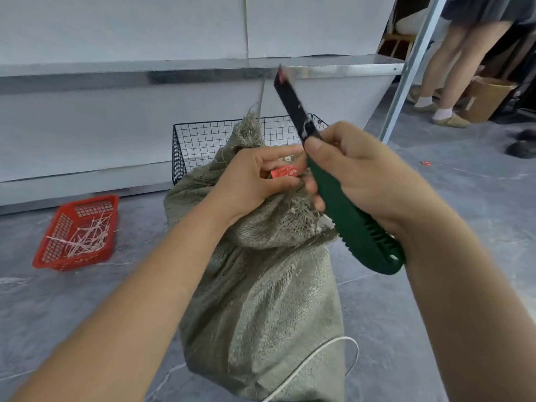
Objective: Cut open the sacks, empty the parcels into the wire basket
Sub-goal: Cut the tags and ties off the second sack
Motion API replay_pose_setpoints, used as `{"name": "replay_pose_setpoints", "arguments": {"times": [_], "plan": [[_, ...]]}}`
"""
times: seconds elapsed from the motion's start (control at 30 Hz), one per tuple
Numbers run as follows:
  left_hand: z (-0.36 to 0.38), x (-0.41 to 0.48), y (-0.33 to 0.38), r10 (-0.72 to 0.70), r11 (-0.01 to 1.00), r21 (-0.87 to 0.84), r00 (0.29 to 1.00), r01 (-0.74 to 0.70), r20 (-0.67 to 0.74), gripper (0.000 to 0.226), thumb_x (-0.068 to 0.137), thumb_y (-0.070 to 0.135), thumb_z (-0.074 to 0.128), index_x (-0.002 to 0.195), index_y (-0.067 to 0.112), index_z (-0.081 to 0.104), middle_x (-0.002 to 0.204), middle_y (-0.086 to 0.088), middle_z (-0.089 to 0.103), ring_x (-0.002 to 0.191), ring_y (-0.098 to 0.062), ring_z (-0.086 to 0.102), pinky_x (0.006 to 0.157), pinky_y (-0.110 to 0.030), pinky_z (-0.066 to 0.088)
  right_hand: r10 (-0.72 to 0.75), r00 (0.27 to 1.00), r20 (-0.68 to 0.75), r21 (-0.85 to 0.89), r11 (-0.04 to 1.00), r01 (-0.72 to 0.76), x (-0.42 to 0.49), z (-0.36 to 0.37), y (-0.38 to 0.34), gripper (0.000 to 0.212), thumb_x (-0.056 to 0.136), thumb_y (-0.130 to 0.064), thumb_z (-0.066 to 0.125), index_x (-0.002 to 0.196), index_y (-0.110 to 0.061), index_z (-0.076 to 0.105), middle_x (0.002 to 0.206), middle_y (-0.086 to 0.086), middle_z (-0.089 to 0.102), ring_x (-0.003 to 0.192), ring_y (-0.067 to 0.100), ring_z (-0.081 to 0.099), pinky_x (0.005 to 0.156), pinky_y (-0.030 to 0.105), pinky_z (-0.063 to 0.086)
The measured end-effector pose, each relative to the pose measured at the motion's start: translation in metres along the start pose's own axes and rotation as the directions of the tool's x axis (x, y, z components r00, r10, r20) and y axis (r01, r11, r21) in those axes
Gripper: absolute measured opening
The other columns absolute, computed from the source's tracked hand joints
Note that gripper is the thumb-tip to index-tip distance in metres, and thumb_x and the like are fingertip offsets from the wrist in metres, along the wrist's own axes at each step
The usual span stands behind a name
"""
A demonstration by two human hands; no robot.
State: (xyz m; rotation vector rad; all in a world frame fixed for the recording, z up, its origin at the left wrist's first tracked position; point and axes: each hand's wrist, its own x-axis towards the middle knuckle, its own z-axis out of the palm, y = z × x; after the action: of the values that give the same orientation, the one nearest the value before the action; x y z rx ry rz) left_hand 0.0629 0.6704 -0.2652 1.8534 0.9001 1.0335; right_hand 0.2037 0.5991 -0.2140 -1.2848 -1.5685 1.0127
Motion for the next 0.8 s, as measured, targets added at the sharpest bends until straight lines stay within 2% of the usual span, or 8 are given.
{"name": "replay_pose_setpoints", "arguments": {"times": [0.1,0.2,0.27,0.33,0.4,0.57,0.7,0.8], "plan": [[-0.006,0.003,-0.002,-0.035,0.995,-0.091,0.998,0.03,-0.05,0.041,0.075,-0.003,0.069,0.099,0.03,0.066,0.085,0.022,0.071,0.081,0.007,0.065,0.085,-0.013,0.051,-0.003,0.999,-0.042,-0.263,0.965,-0.008,0.003,-0.003,0.012,0.015,0.097,-0.021,0.044,0.082,-0.02,0.042,0.081,0.001,0.064,0.051,0.011,0.055,0.051,0.03,0.053],[-0.014,0.004,-0.006,-0.063,0.989,-0.141,0.995,0.051,-0.082,0.039,0.074,-0.005,0.068,0.098,0.026,0.068,0.101,0.016,0.068,0.092,-0.004,0.065,0.101,-0.031,0.046,-0.012,0.999,-0.033,-0.44,0.898,-0.004,-0.001,-0.008,0.015,0.019,0.096,-0.021,0.045,0.078,-0.024,0.041,0.083,-0.004,0.067,0.054,0.011,0.057,0.054,0.033,0.056],[-0.018,0.004,-0.009,-0.084,0.984,-0.166,0.991,0.067,-0.103,0.041,0.073,-0.005,0.067,0.1,0.025,0.067,0.101,0.017,0.066,0.089,0.0,0.065,0.101,-0.03,0.045,-0.019,0.999,-0.035,-0.523,0.852,-0.002,-0.008,-0.014,0.014,0.02,0.095,-0.021,0.046,0.076,-0.023,0.042,0.074,-0.009,0.068,0.056,0.013,0.059,0.059,0.038,0.056],[-0.018,0.005,-0.011,-0.102,0.979,-0.19,0.988,0.078,-0.119,0.047,0.073,-0.005,0.068,0.111,0.021,0.063,0.105,0.01,0.069,0.083,0.004,0.065,0.098,-0.024,0.047,0.009,1.0,-0.01,-0.67,0.742,-0.014,-0.015,-0.023,0.008,0.02,0.094,-0.023,0.047,0.075,-0.025,0.044,0.061,-0.017,0.065,0.052,0.007,0.056,0.057,0.031,0.05],[-0.017,0.006,-0.01,-0.101,0.977,-0.201,0.988,0.076,-0.12,0.051,0.072,-0.003,0.069,0.117,0.019,0.059,0.106,0.003,0.069,0.082,0.004,0.065,0.094,-0.019,0.048,0.059,0.998,0.002,-0.776,0.63,-0.036,-0.022,-0.028,0.002,0.018,0.094,-0.026,0.047,0.076,-0.023,0.045,0.059,-0.012,0.063,0.054,0.004,0.055,0.057,0.028,0.047],[-0.012,0.006,-0.008,-0.081,0.974,-0.217,0.992,0.058,-0.097,0.055,0.071,-0.004,0.069,0.12,0.019,0.055,0.109,0.006,0.067,0.083,0.008,0.064,0.088,-0.012,0.05,0.12,0.992,-0.043,-0.858,0.504,-0.098,-0.024,-0.02,-0.002,0.022,0.095,-0.027,0.044,0.075,-0.024,0.037,0.095,0.004,0.066,0.078,0.025,0.06,0.074,0.038,0.051],[-0.015,0.003,-0.006,-0.083,0.974,-0.217,0.994,0.066,-0.072,0.06,0.065,0.002,0.073,0.119,0.02,0.056,0.11,0.0,0.065,0.088,0.005,0.065,0.089,-0.014,0.05,0.119,0.992,-0.049,-0.857,0.504,-0.103,-0.02,-0.015,0.002,0.015,0.096,-0.027,0.044,0.083,-0.021,0.038,0.095,0.006,0.067,0.082,0.027,0.059,0.075,0.038,0.05],[-0.011,0.002,-0.004,-0.093,0.972,-0.223,0.994,0.078,-0.056,0.059,0.066,-0.001,0.073,0.121,0.015,0.057,0.118,-0.006,0.064,0.105,-0.009,0.063,0.098,-0.025,0.048,0.088,0.995,-0.046,-0.844,0.53,-0.086,-0.014,-0.012,0.007,0.014,0.096,-0.027,0.044,0.086,-0.019,0.041,0.092,0.008,0.067,0.078,0.028,0.059,0.075,0.041,0.051]]}}
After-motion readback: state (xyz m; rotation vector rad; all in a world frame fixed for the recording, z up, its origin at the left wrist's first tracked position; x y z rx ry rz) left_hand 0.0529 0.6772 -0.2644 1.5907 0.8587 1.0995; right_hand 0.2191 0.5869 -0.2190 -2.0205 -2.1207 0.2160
